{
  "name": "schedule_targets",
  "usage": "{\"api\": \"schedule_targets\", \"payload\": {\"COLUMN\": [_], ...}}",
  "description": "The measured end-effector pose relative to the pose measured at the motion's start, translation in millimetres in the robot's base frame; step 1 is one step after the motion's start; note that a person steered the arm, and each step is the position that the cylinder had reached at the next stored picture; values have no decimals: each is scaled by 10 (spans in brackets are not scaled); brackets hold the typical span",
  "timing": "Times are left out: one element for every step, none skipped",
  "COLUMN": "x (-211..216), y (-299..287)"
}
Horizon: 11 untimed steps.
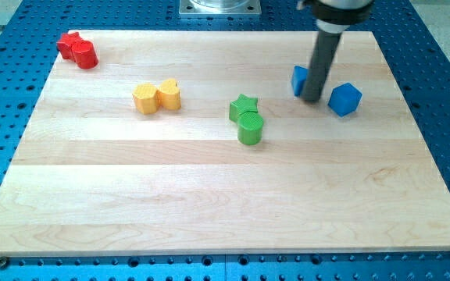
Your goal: Place the triangle at the top center of the board
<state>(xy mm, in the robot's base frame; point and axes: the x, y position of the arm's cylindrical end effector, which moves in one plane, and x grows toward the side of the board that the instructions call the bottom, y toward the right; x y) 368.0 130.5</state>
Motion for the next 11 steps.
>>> {"api": "schedule_targets", "payload": {"x": [-37,-53,-141,-391,-403,-404,-435,-444,-541,-623,-792], "y": [-241,-211,377,68,-711,-1494,-1746,-1091,-1228,-1591,-1445]}}
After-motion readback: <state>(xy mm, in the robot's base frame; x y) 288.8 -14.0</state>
